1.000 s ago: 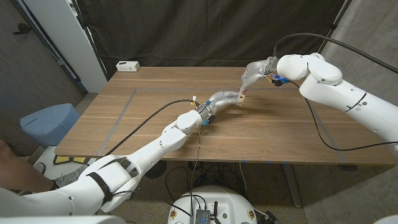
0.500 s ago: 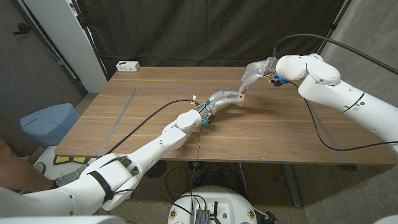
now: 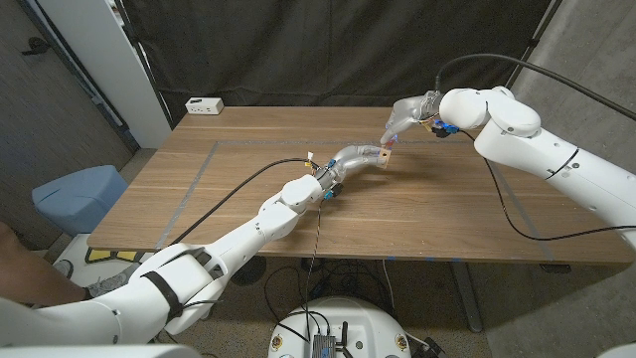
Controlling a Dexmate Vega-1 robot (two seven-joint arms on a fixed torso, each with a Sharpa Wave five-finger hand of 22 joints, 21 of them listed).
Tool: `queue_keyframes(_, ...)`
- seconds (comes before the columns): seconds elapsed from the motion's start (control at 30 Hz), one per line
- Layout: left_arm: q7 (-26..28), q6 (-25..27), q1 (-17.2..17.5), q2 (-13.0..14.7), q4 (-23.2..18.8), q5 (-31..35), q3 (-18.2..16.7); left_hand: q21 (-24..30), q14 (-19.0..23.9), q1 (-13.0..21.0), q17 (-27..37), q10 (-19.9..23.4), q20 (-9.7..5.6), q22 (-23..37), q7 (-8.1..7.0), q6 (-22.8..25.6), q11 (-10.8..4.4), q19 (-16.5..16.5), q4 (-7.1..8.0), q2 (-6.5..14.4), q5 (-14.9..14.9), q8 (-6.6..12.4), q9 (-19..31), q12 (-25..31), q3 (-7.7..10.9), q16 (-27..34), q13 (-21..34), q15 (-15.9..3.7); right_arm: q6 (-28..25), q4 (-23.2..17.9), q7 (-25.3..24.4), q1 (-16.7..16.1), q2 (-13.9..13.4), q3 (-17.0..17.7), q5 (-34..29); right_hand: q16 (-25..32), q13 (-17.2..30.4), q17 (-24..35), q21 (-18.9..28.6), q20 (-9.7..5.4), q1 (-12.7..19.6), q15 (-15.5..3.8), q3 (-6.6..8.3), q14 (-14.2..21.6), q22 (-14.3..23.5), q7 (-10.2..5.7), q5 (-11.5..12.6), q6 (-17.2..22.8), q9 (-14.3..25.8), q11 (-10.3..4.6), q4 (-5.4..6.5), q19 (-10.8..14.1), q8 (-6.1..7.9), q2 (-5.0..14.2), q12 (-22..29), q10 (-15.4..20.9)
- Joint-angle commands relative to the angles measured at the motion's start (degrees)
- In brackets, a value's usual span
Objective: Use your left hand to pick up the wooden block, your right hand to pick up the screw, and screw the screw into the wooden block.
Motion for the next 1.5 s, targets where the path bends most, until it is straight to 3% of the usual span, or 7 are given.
queue_keyframes(0.03,-0.1,0.0,0.1,0.1,-0.1,0.0,0.0,0.2,0.3,0.2,0.2,0.1,0.17,0.2,-0.15,2.1,0.04,-0.1,0.07,0.5,0.4,0.37,-0.1,-0.1,0.58,-0.2,0.1,-2.84,-1.0,-0.5,-1.6,-0.8,0.1,-0.1,-1.2,0.5,0.1,0.1,0.3,0.00,-0.6,-2.71,-0.13,0.9,0.1,-0.04,-0.1,1.1,0.1,0.03,0.26,0.7,0.65,0.17,0.4,1.1)
queue_keyframes(0.83,0.3,0.4,1.1,0.9,-2.6,0.3,0.1,0.2,0.2,0.3,0.2,0.1,0.17,0.2,-0.34,2.3,0.02,-0.1,0.06,0.4,0.4,0.32,-0.2,-0.2,0.53,-0.1,0.0,-2.87,-4.4,-3.3,-2.9,-2.9,-0.3,-0.1,-4.4,1.1,-0.1,-0.3,0.3,-0.07,-1.3,-3.33,-0.37,3.2,0.2,0.12,-0.2,9.2,-0.8,-0.45,-0.34,1.4,1.70,1.69,0.8,5.0)
queue_keyframes(1.1,0.0,0.2,0.9,0.8,-2.1,0.2,0.1,0.2,0.2,0.3,0.2,0.1,0.17,0.2,-0.27,2.3,0.00,-0.1,0.04,0.4,0.4,0.31,-0.2,-0.2,0.55,-0.1,0.0,-2.83,-5.5,-4.0,-2.4,-3.0,-0.4,-0.2,-5.8,1.0,-0.2,-0.4,0.1,-0.08,-5.5,-2.84,-2.30,3.5,0.2,0.29,-0.5,9.1,-1.1,0.02,0.94,1.4,0.21,0.32,0.4,5.5)
queue_keyframes(1.5,-0.3,-0.7,0.3,0.3,-0.5,0.1,0.0,0.2,0.2,0.3,0.2,0.1,0.07,0.2,-0.29,2.5,0.00,-0.1,0.01,0.3,0.4,0.34,-0.2,-0.2,0.48,-0.1,-0.1,-2.96,-5.5,-4.0,-0.6,-2.2,-0.4,-0.4,-6.7,0.5,-0.3,-0.6,-0.1,0.05,-8.7,-2.13,-3.96,3.2,0.2,0.69,-0.3,8.0,-1.1,0.59,1.72,1.1,-1.42,-1.11,-0.3,4.9)
